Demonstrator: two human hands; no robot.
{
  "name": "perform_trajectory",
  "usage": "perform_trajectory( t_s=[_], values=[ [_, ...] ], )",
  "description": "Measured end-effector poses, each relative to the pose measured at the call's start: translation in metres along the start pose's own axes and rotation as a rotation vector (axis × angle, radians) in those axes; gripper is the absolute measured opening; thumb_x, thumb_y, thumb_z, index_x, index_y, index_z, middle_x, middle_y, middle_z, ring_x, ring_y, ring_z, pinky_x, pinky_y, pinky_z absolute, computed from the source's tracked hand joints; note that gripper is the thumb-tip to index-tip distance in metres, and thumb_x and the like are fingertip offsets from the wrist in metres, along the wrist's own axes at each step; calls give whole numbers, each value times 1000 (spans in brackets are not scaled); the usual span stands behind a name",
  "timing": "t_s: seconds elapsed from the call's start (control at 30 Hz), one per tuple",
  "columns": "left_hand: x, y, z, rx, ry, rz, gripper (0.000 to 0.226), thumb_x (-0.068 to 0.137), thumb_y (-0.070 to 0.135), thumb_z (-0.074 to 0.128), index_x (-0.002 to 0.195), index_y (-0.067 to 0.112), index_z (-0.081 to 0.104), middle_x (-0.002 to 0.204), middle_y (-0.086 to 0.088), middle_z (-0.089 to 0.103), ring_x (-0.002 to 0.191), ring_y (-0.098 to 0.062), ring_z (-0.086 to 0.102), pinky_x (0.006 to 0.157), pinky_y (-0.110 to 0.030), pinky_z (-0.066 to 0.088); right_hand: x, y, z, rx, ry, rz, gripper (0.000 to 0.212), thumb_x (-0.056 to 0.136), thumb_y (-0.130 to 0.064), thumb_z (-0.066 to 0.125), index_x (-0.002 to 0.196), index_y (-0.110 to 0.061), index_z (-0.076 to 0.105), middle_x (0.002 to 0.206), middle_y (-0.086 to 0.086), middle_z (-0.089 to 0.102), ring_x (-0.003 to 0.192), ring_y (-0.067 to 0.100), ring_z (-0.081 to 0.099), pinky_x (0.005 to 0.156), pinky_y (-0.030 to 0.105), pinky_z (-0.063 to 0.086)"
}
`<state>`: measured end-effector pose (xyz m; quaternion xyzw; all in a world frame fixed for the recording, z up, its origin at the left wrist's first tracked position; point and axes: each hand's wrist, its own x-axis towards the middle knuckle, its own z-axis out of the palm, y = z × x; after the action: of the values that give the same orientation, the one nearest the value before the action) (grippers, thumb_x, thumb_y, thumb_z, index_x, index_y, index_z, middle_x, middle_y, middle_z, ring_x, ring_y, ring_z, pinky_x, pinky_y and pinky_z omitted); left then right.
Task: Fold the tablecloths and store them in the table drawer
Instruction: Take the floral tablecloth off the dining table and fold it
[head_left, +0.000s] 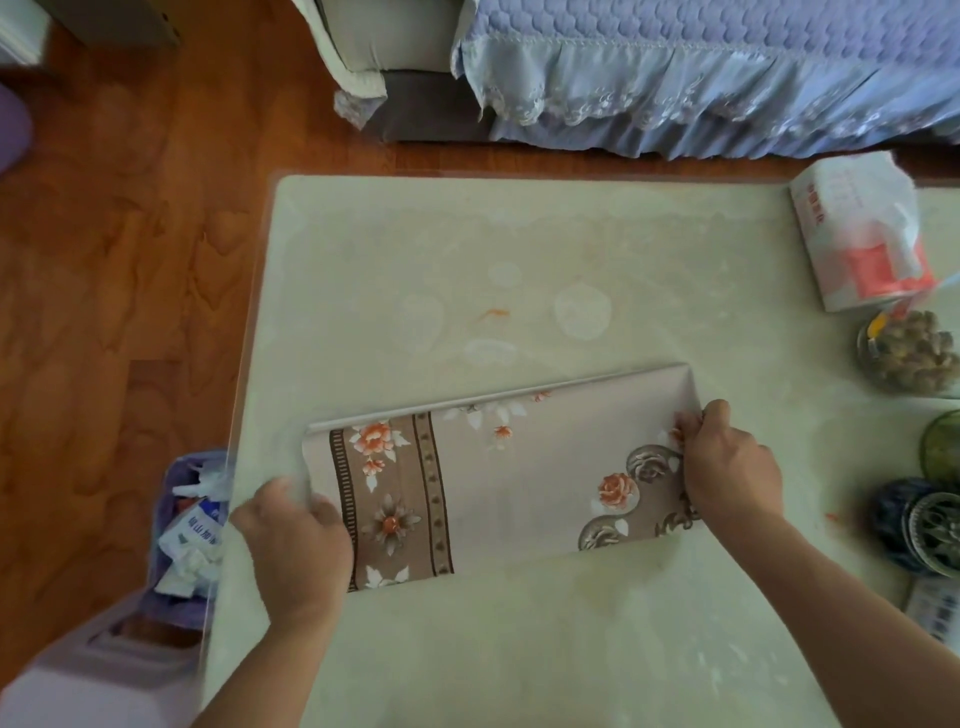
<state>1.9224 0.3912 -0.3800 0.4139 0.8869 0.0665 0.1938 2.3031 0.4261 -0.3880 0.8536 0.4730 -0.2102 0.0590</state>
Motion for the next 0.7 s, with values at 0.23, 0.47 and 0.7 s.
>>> perform_trajectory(
  t_s=[0.23, 0.47, 0.7],
  values=[
    [-42, 61, 59, 422, -220, 887, 65, 101, 55, 36, 160, 33, 23, 170, -10, 12, 156, -40, 4, 120, -67, 8, 4, 0, 9, -29, 26, 3, 34, 107, -40, 26, 92, -10, 33, 91, 30, 64, 78, 44, 55, 64, 42, 35],
    [-33, 69, 90, 473, -169, 843, 68, 101, 61, 27, 162, 37, 9, 171, -2, -3, 156, -33, -11, 117, -72, 4, -3, -5, 14, 187, 407, 69, 30, 101, -34, 47, 114, -7, 51, 121, 23, 54, 108, 45, 51, 86, 47, 41],
    [-44, 64, 91, 440, -175, 746, 71, 99, 63, 30, 162, 38, 6, 171, -6, -3, 156, -37, -7, 114, -75, 3, 1, -26, 53, -73, 209, -325, 74, 101, -60, 15, 160, -15, 16, 168, 8, 6, 155, 25, -4, 125, 49, 7]
  ],
)
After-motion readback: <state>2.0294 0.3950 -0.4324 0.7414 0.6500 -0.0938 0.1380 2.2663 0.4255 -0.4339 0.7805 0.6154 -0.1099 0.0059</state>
